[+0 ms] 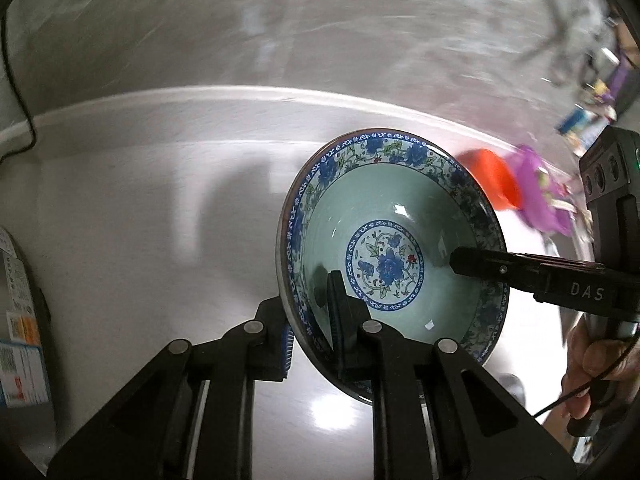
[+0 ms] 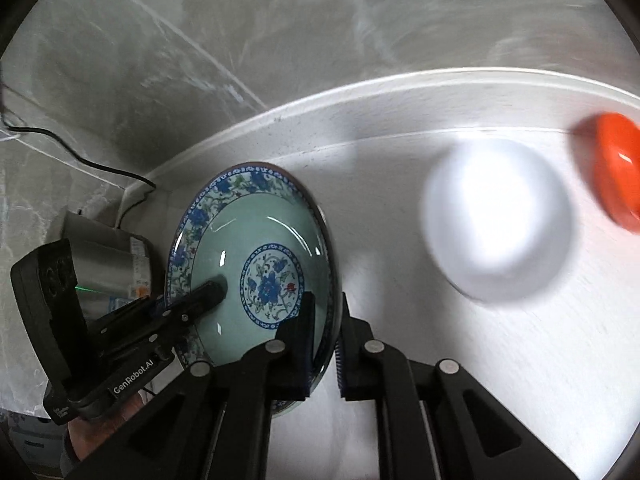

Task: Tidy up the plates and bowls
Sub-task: 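Lift the patterned bowl with both grippers and carry it toward the plate stack, then move both grippers to the white bowl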

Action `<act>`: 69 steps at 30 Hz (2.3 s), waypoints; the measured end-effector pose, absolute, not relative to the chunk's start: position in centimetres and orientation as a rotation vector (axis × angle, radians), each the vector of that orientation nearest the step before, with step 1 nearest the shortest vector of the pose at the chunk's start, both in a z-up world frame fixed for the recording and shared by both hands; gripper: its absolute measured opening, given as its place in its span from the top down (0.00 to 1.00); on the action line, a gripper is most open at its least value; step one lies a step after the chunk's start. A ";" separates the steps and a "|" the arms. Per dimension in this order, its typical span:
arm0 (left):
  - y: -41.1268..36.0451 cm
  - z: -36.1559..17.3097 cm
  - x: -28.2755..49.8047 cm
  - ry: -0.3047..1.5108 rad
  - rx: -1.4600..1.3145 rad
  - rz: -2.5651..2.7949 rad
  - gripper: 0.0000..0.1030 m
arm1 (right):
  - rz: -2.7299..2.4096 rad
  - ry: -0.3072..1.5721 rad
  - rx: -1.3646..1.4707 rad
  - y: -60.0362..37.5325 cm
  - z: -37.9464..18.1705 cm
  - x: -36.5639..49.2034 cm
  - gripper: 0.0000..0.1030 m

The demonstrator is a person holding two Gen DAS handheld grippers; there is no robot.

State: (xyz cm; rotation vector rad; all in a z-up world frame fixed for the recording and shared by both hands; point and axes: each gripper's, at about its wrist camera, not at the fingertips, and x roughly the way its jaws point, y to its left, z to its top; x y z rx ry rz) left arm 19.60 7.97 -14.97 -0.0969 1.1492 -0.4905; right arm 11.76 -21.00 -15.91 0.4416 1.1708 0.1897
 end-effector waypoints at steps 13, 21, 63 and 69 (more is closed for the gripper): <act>-6.2 -11.5 8.5 1.128 -0.015 -0.672 0.87 | 0.037 1.016 0.525 -31.8 -11.4 -3.7 0.89; -15.8 -13.6 2.1 1.179 0.004 -0.646 0.87 | 0.067 1.037 0.520 -39.5 -13.2 -9.5 0.89; -18.7 -16.7 4.1 1.213 -0.183 -0.661 0.12 | -0.045 1.085 0.572 -50.1 -19.5 -12.1 0.46; -6.2 -13.8 7.3 1.126 -0.308 -0.516 0.00 | -0.083 0.992 0.636 -52.2 -16.2 -13.2 0.29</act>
